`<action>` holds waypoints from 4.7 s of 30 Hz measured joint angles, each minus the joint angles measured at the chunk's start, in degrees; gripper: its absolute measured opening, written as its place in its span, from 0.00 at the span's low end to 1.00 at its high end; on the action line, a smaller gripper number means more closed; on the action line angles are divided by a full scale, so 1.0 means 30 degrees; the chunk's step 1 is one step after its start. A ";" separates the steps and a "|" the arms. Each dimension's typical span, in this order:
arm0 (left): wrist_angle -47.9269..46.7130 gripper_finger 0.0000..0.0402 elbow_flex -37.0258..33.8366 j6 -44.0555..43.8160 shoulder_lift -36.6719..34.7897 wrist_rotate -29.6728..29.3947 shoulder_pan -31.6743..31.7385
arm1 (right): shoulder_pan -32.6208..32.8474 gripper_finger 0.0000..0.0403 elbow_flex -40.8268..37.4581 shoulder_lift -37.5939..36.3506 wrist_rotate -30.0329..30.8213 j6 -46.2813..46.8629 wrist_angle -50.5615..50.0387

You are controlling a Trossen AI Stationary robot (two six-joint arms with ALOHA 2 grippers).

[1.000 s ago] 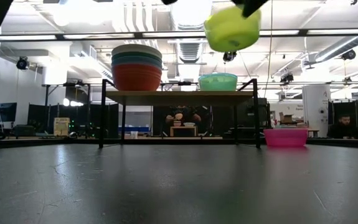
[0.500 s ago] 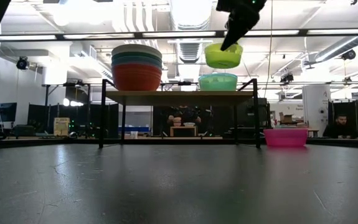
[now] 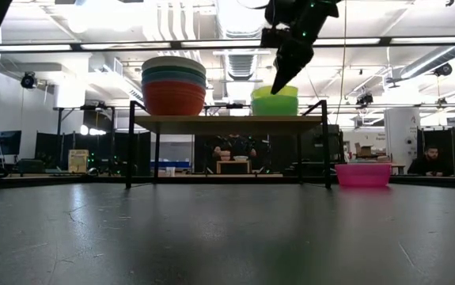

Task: Place and stack bowls onto a shelf
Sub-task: Stack the green bowl on top of the small blue bowl on the shelf, then stack the pink bowl on top of the green bowl on the shelf

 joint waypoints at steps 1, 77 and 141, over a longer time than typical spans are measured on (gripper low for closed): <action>-0.0009 0.31 0.0000 -0.0001 -0.0026 0.0000 0.0000 | 0.0000 0.02 0.0000 0.0073 0.0002 -0.0006 -0.0078; -0.2708 0.31 -0.0029 -0.1503 -0.1529 -0.5984 -0.3891 | -0.0578 0.35 -1.3036 -0.6299 0.1534 0.8236 -0.0504; -0.2948 0.31 -0.0029 -0.1092 -0.1848 -0.6951 -0.4007 | -0.4284 0.02 -1.6145 -0.3964 0.1568 1.1993 0.4081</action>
